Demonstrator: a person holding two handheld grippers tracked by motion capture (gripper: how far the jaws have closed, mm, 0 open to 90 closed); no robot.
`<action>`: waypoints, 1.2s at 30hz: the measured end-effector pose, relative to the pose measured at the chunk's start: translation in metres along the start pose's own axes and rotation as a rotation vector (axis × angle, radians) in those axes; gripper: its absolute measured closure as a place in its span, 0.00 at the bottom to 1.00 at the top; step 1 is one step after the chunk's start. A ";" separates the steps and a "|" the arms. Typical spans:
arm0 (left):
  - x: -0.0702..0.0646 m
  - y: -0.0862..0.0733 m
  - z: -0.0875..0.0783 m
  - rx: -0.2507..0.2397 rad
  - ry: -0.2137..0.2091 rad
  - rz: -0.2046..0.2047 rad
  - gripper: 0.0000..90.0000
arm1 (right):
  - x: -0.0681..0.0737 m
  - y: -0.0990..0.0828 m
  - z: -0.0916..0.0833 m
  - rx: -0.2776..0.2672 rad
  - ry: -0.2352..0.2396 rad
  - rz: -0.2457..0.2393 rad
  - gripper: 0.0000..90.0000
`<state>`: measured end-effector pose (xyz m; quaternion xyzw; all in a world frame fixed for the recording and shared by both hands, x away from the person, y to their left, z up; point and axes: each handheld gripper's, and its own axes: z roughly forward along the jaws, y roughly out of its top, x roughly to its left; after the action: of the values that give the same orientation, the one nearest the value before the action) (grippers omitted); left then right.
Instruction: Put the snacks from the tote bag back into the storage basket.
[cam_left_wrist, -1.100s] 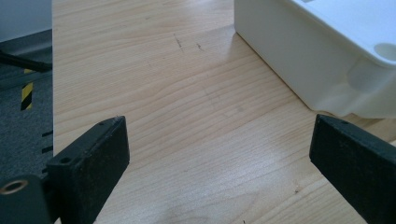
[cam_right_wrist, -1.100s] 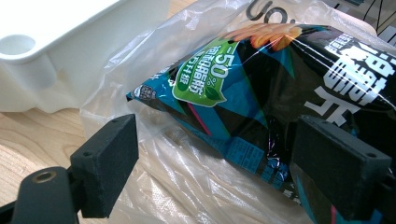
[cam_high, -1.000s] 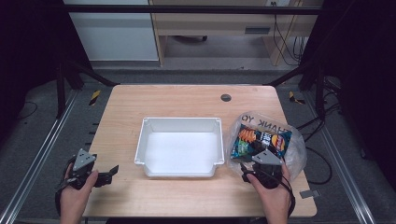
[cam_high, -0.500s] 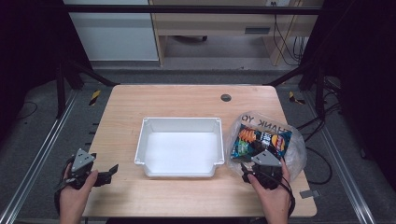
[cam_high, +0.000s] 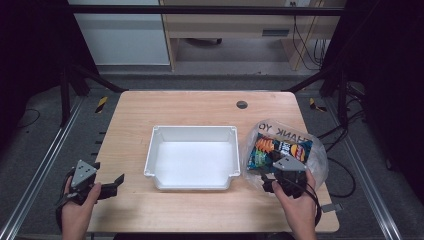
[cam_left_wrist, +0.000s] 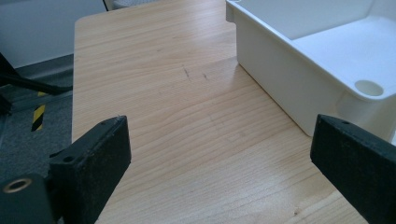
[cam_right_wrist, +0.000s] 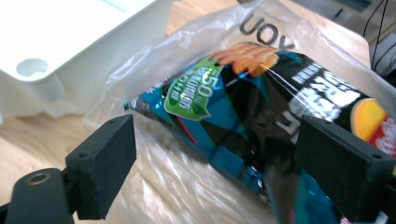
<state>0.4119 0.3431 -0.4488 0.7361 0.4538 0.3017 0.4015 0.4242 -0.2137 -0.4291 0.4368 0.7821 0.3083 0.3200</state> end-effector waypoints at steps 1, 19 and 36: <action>0.000 0.000 0.000 -0.001 0.003 0.004 0.05 | -0.001 0.003 -0.003 0.023 0.004 -0.001 0.12; -0.002 0.001 0.005 0.004 -0.009 0.006 0.04 | -0.042 0.045 -0.011 0.136 0.091 -0.077 0.08; -0.003 -0.002 0.003 0.044 0.002 0.060 0.04 | -0.086 0.078 0.002 0.111 0.212 -0.222 0.10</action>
<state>0.4124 0.3395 -0.4527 0.7577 0.4384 0.3041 0.3758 0.4990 -0.2561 -0.3509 0.3299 0.8707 0.2718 0.2433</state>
